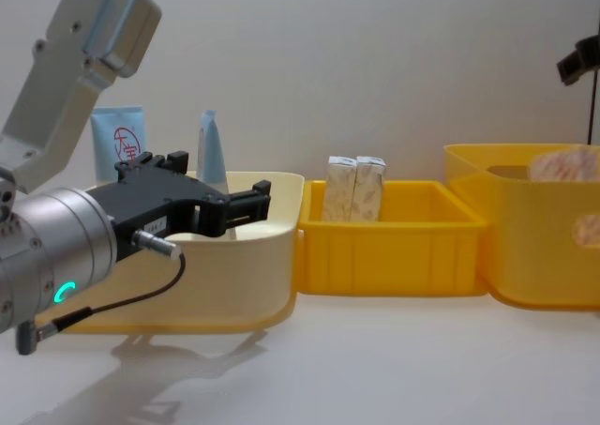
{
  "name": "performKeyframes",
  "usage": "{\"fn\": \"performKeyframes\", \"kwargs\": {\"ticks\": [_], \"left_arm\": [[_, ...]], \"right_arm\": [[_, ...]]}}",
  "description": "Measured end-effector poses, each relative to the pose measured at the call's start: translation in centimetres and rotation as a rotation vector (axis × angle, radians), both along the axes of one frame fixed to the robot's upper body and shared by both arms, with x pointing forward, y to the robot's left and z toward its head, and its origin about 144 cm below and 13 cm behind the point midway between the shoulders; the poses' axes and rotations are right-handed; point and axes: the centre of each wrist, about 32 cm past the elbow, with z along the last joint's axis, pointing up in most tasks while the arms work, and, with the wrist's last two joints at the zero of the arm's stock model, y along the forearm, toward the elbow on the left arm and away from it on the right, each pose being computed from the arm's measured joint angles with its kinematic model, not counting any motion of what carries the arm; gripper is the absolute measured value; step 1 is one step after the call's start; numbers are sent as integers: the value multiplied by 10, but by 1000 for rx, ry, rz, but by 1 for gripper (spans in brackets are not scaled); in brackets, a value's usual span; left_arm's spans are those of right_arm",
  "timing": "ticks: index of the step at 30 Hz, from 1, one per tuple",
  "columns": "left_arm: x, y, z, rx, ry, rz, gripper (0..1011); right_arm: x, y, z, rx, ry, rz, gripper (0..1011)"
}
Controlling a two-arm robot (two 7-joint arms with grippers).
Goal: Bimanual collaborative sorting of washing and personal care products
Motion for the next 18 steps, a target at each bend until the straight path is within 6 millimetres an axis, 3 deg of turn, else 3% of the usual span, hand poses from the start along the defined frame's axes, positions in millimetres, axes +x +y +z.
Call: {"fn": "performKeyframes", "kwargs": {"ticks": [10,18], "left_arm": [[0,0,1,2,0,1,1003],[10,-2,17,51,-14,10,1003]], "right_arm": [[1,-2,-4,3,39,5,1001],[2,-2,-5,4,54,7,1001]]}}
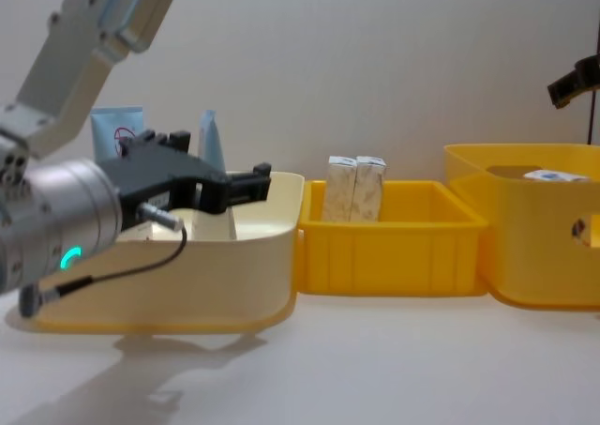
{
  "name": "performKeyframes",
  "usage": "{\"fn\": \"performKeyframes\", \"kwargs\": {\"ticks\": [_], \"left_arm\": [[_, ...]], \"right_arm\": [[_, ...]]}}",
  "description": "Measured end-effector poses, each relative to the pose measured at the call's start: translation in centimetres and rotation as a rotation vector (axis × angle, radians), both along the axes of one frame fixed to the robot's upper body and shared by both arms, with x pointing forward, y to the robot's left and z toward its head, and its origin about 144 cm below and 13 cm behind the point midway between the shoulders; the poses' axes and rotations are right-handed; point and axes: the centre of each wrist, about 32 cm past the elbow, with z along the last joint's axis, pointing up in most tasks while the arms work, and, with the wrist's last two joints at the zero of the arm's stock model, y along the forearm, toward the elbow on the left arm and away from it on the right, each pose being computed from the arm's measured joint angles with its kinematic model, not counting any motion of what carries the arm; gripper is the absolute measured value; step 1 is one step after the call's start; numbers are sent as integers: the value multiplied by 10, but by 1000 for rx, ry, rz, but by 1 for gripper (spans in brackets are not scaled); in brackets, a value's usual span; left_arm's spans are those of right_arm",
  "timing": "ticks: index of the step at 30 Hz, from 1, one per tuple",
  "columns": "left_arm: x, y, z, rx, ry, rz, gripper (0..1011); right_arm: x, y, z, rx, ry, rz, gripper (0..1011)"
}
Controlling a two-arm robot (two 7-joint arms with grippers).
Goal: Bimanual collaborative sorting of washing and personal care products
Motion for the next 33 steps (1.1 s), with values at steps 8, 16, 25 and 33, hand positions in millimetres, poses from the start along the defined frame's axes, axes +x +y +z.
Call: {"fn": "performKeyframes", "kwargs": {"ticks": [8,16,25,33], "left_arm": [[16,-2,14,41,-1,16,1003],[30,-2,17,49,21,31,1003],[41,2,14,8,49,62,1003],[53,5,7,-63,65,90,1003]], "right_arm": [[0,0,-1,1,10,2,1001],[0,0,-1,1,13,3,1001],[0,-1,-1,2,15,3,1001],[0,-1,-1,2,16,3,1001]]}}
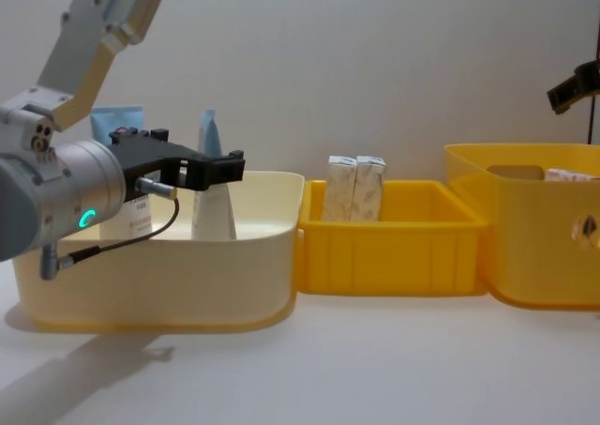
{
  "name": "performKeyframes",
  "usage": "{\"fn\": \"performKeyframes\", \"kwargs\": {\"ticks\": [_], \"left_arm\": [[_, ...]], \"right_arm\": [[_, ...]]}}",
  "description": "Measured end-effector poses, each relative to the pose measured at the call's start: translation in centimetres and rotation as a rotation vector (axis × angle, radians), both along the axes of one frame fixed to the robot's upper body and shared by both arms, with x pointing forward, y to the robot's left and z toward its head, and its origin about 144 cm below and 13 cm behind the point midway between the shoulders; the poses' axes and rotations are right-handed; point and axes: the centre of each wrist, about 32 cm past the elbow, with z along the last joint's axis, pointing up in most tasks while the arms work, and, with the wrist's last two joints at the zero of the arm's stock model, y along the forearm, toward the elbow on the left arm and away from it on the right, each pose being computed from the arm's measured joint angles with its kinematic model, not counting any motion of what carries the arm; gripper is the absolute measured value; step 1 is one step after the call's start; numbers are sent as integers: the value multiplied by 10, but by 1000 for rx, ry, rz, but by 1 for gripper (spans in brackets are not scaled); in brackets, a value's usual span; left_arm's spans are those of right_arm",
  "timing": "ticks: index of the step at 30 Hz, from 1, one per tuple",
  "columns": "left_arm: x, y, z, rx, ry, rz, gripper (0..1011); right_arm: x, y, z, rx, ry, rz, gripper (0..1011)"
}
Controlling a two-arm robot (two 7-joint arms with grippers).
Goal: Bimanual collaborative sorting of washing and personal care products
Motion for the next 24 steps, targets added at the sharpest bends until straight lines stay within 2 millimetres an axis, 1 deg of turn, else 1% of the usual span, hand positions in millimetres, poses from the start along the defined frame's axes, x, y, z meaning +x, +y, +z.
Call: {"fn": "performKeyframes", "kwargs": {"ticks": [10,20,24], "left_arm": [[17,1,-6,-64,20,-1,1003],[24,0,-9,-83,35,-6,1003],[26,0,-10,-87,39,-8,956]], "right_arm": [[0,0,0,0,0,0,1001],[0,0,0,0,0,0,1001],[0,0,0,0,0,0,1001]]}}
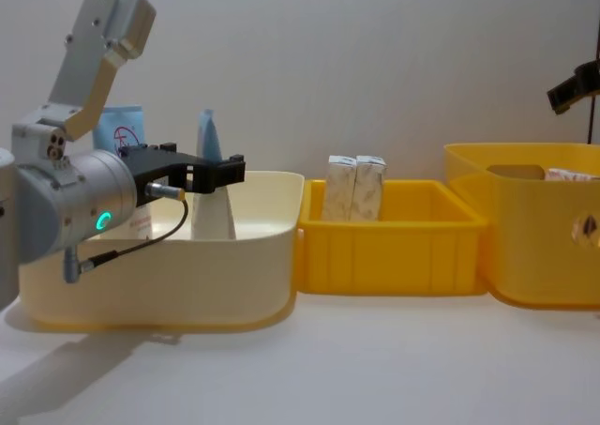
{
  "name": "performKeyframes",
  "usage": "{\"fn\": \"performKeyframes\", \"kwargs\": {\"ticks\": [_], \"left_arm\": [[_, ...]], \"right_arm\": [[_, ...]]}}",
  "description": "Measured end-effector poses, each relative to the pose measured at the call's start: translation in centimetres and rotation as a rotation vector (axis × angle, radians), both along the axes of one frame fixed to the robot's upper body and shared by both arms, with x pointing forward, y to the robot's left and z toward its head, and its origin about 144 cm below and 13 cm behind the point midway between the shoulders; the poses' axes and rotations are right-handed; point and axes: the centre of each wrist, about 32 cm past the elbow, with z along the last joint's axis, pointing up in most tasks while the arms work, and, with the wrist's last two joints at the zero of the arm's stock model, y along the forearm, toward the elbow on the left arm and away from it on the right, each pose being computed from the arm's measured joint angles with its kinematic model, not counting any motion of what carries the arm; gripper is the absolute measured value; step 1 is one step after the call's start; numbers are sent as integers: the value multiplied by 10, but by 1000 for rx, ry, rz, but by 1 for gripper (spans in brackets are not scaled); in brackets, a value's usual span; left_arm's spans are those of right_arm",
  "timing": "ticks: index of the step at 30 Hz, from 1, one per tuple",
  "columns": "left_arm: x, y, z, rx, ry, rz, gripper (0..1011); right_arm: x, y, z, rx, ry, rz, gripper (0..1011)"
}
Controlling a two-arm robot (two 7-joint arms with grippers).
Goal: Bimanual collaborative sorting of washing and personal care products
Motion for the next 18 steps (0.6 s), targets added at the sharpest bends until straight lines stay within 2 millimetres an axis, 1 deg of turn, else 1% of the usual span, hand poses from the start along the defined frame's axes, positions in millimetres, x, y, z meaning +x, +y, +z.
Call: {"fn": "performKeyframes", "kwargs": {"ticks": [1,3,6,7,9,11,13,15,16,17,18], "left_arm": [[1,0,0,-2,1,0,914],[1,0,0,-3,2,-1,885],[2,0,-1,-5,3,-2,795],[2,0,-1,-6,4,-2,739],[3,0,-1,-7,5,-3,702],[3,0,-1,-8,6,-3,621],[3,0,-1,-8,6,-3,561],[3,0,-1,-9,7,-3,522],[4,0,-1,-9,7,-3,459],[4,0,-1,-9,7,-3,444],[4,0,-1,-10,7,-4,384]], "right_arm": [[0,0,0,0,0,0,1001],[0,0,0,0,0,0,1001],[0,0,0,0,0,0,1001],[0,0,0,0,0,0,1001],[0,0,0,0,0,0,1001],[0,0,0,0,0,0,1001],[0,0,0,0,0,0,1001],[0,0,0,0,0,0,1001],[0,0,0,0,0,0,1001],[0,0,0,0,0,0,1001],[0,0,0,0,0,0,1001]]}}
